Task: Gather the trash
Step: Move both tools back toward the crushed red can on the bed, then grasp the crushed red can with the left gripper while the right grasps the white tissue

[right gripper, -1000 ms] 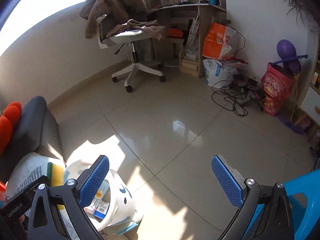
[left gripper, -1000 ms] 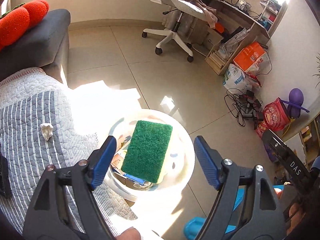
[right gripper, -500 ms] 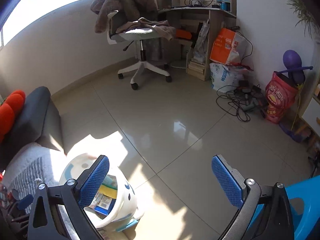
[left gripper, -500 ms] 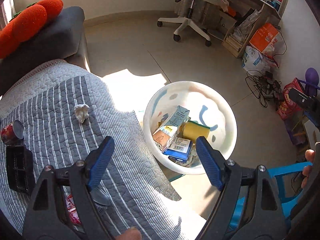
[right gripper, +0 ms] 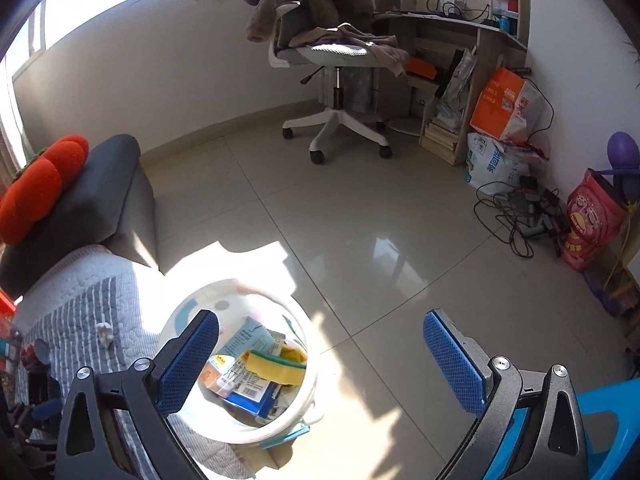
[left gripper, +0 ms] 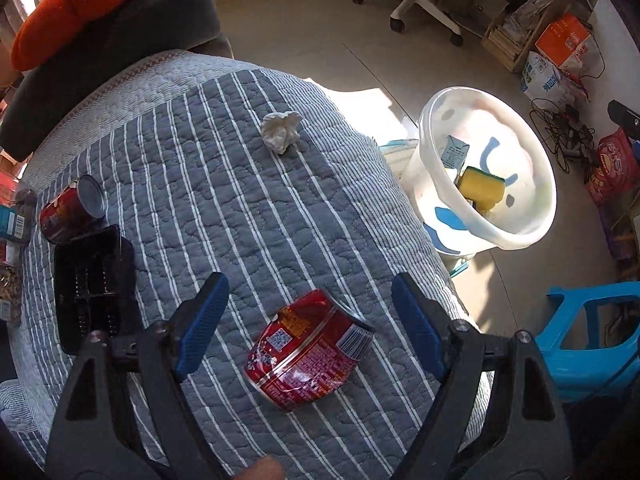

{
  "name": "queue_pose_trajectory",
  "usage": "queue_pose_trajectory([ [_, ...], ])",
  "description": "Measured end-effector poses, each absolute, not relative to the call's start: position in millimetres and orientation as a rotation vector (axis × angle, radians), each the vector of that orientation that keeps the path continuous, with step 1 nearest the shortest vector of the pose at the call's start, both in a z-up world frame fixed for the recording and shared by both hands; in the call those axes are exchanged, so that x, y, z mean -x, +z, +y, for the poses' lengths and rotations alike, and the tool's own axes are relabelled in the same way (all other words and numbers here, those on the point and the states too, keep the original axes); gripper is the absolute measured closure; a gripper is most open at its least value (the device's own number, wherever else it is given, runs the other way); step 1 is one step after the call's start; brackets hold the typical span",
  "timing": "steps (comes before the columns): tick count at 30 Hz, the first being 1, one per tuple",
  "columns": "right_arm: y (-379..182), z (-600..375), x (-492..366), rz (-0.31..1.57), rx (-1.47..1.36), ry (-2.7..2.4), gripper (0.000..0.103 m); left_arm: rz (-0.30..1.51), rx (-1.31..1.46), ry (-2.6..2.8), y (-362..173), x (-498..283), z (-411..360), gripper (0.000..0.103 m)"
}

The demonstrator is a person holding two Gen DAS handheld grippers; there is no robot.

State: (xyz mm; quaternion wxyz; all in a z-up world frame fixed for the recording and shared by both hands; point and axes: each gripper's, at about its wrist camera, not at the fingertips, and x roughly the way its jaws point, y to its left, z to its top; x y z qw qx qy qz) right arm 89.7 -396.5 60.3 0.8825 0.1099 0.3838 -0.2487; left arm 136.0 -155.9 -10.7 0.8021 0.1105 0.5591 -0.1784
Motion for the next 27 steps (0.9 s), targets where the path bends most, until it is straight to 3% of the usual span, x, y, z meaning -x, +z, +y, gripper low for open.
queue_pose_trajectory([
  [17, 44.4, -363.6, -117.5, 0.878, -0.183, -0.450, 0.000, 1.249, -0.594, -0.445, -61.9, -115.5, -175.4, 0.018],
  [18, 43.7, -362.7, -119.0, 0.882, -0.181, -0.449, 0.000, 1.248, -0.601, -0.444, -63.9, -116.1, -175.4, 0.020],
  [20, 41.3, -360.2, -123.7, 0.893, -0.177, -0.446, 0.000, 1.253, -0.578, -0.458, -64.9, -117.1, -172.7, 0.035],
  [27, 30.5, -333.1, -146.8, 0.931, -0.163, -0.383, 0.000, 1.215, -0.454, -0.444, -57.2, -115.4, -139.1, 0.035],
])
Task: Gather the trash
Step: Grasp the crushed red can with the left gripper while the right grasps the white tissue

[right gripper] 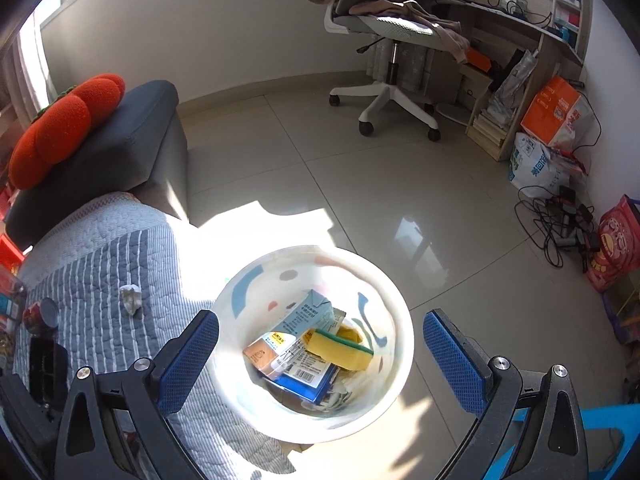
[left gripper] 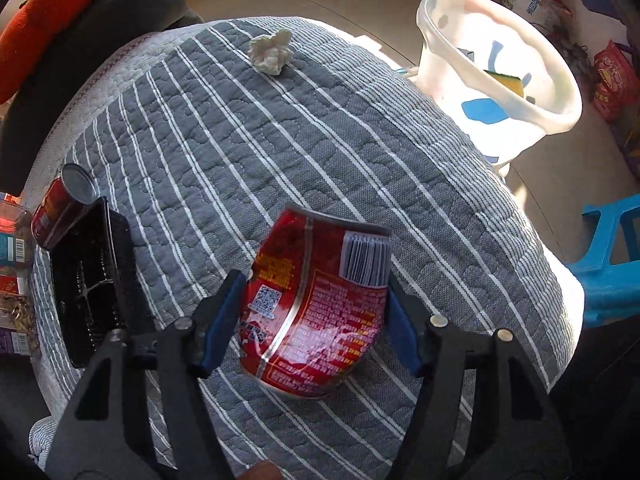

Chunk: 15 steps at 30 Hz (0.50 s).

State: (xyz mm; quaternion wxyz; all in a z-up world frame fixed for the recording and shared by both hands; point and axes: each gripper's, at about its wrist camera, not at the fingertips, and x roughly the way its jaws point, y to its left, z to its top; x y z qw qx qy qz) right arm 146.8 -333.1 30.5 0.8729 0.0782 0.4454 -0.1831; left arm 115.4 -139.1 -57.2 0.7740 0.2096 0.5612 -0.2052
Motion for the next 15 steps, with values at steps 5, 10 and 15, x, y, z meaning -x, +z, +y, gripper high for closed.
queue_pose_trajectory([
  [5, 18.6, -294.1, -172.0, 0.963, -0.156, -0.314, 0.000, 1.182, -0.307, -0.446, -42.9, -108.0, -92.1, 0.035],
  [10, 1.5, -249.6, -200.9, 0.993, -0.170, -0.251, 0.000, 1.148, -0.148, -0.460, -32.1, -100.7, -45.5, 0.035],
  [15, -27.7, -200.9, -234.3, 1.057, -0.187, -0.173, 0.002, 1.097, -0.040, -0.415, -14.7, -103.2, -9.6, 0.035],
])
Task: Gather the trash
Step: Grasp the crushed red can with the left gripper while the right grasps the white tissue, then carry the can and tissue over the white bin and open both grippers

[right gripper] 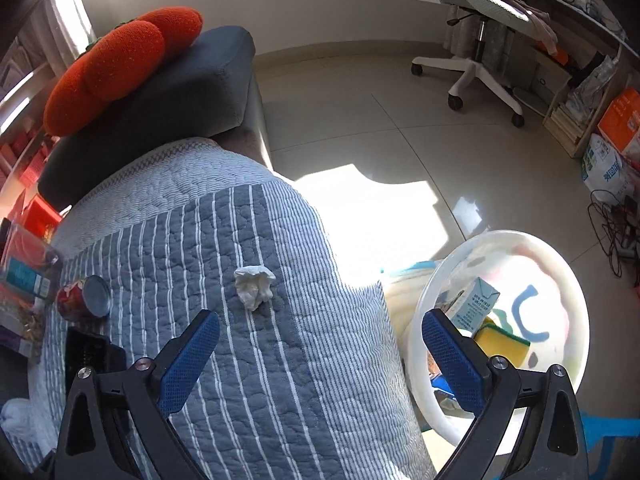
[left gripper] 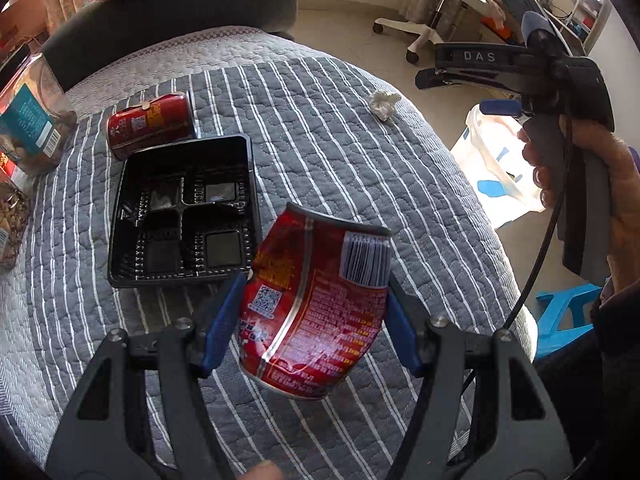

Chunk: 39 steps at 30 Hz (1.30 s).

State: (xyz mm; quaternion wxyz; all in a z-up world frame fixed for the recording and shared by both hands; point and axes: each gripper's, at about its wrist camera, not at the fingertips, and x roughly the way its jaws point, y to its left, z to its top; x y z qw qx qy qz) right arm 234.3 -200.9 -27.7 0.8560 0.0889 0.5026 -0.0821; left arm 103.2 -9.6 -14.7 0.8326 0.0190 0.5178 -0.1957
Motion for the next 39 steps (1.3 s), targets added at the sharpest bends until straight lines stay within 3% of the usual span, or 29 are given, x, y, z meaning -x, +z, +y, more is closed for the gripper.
queue_pose_trajectory([
  [4, -53.8, -173.2, -257.2, 1.082, -0.180, -0.151, 0.005, 1.046, 0.053, -0.407, 4.9, -107.9, 14.7, 0.035],
  [9, -85.7, -160.2, -278.5, 1.121, -0.189, -0.138, 0.030, 1.033, 0.095, -0.409, 10.1, -110.3, 26.1, 0.035],
  [14, -99.1, -161.1, -286.4, 1.120, -0.177, -0.156, 0.041, 1.046, 0.110, -0.410, 6.7, -112.0, 31.3, 0.035],
  [16, -98.1, -161.0, -286.3, 1.111, -0.165, -0.161, 0.051, 1.051, 0.123, -0.406, 6.6, -113.6, 34.8, 0.035],
  [18, -98.1, -161.4, -285.2, 1.107, -0.158, -0.164, 0.073, 1.054, 0.135, -0.396, 6.1, -114.5, 36.4, 0.035],
  [27, -85.5, -159.9, -276.9, 1.074, -0.195, -0.113, 0.075, 1.062, 0.178, -0.342, 6.1, -112.0, 45.6, 0.035],
  [39, -23.4, -146.4, -252.7, 0.942, -0.182, -0.021, 0.075, 1.035, 0.209, -0.311, 14.4, -110.9, 48.8, 0.035],
])
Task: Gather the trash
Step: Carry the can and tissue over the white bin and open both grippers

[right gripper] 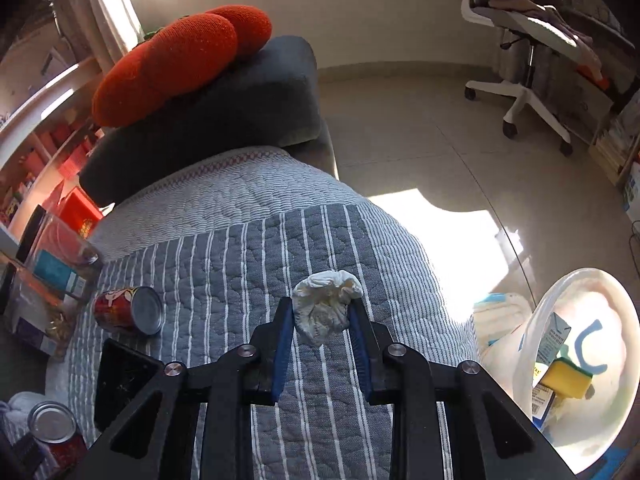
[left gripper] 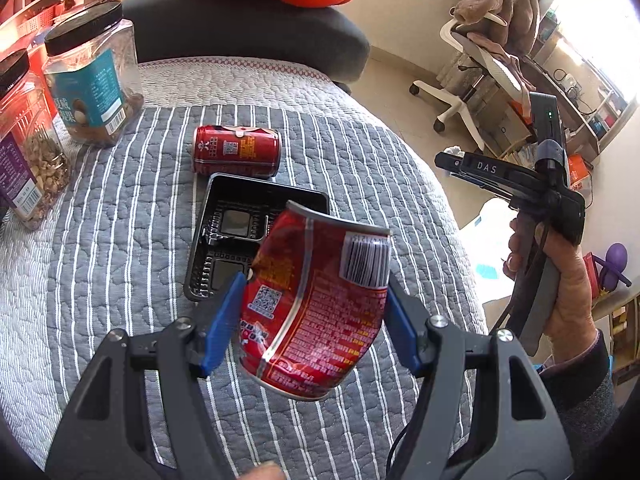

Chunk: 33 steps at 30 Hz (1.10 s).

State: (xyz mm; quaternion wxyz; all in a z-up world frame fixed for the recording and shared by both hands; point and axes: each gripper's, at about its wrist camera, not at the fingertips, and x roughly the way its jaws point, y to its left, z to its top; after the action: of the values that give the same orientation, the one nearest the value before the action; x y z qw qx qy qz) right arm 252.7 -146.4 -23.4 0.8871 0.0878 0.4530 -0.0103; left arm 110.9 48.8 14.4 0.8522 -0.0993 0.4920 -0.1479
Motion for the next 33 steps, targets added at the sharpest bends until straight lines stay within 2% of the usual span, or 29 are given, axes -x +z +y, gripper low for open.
queue_pose_trajectory([
  [21, 47.5, -228.2, -169.0, 0.744, -0.125, -0.173, 0.075, 1.056, 0.193, -0.327, 4.2, -110.2, 25.4, 0.035],
  [33, 41.0, -288.2, -150.1, 0.735, -0.159, -0.351, 0.072, 1.073, 0.149, -0.338, -0.9, -106.1, 3.7, 0.035],
])
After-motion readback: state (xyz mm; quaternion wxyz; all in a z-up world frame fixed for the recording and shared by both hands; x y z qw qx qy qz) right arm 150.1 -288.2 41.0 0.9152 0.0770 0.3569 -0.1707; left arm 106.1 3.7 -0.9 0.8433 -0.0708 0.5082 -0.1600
